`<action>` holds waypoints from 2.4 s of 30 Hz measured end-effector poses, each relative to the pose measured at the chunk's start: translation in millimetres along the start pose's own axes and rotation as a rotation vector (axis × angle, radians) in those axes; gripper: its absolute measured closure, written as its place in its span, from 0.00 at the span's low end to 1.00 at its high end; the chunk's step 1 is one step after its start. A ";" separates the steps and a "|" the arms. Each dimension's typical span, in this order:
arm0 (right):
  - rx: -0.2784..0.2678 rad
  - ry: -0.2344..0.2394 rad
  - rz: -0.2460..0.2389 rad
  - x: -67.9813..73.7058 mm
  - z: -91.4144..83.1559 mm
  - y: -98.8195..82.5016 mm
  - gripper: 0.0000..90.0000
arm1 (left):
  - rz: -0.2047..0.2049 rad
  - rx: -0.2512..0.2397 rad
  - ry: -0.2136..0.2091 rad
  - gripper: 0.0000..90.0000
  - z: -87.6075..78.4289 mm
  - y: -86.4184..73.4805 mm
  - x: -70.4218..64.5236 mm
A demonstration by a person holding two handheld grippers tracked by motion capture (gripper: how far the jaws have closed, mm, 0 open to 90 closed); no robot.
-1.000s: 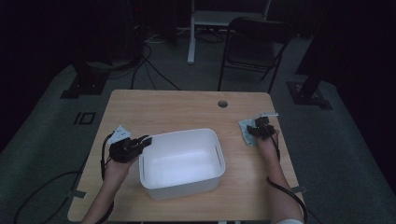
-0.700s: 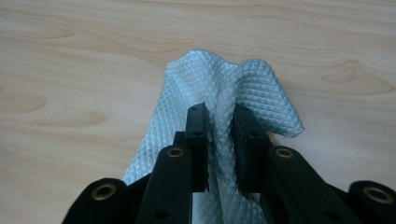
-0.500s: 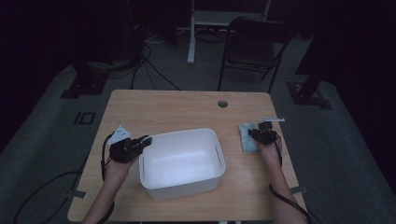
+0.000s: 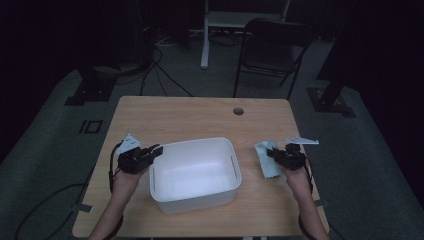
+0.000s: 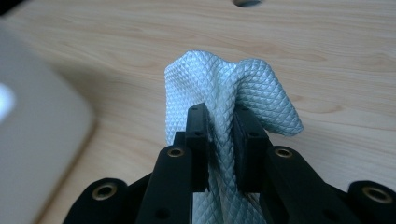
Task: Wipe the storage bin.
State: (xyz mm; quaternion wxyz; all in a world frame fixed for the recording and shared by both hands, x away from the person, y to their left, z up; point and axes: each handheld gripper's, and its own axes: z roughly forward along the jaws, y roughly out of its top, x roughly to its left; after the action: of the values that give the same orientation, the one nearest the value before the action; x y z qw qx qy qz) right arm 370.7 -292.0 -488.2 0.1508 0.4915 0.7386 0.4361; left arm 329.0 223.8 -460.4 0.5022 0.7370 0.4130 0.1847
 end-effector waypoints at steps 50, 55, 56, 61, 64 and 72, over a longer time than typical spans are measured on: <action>-0.028 0.343 -0.139 102.7 -24.7 -10.8 0.88 | -0.004 0.004 0.020 0.86 1.8 1.1 -2.8; -0.016 0.340 -0.133 101.5 -20.1 -12.5 0.88 | -0.005 0.004 0.023 0.86 1.8 1.1 -3.0; -0.009 0.338 -0.129 101.5 -18.9 -12.9 0.88 | -0.005 0.004 0.024 0.86 1.8 1.1 -3.1; 0.009 0.327 -0.129 100.7 -14.4 -13.9 0.88 | -0.006 0.004 0.022 0.86 1.7 1.1 -2.8; 0.016 0.324 -0.137 100.3 -14.6 -12.2 0.88 | -0.006 0.004 0.018 0.86 1.7 1.1 -2.5; -0.002 0.320 -0.135 100.8 -14.4 -2.9 0.88 | -0.009 0.006 0.019 0.86 2.3 1.3 -3.0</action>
State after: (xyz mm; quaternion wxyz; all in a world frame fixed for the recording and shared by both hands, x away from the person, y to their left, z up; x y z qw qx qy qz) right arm 312.1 -213.1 -461.5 0.0610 0.3652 0.7839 0.4985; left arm 329.4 219.9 -459.8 0.4969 0.7348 0.4216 0.1883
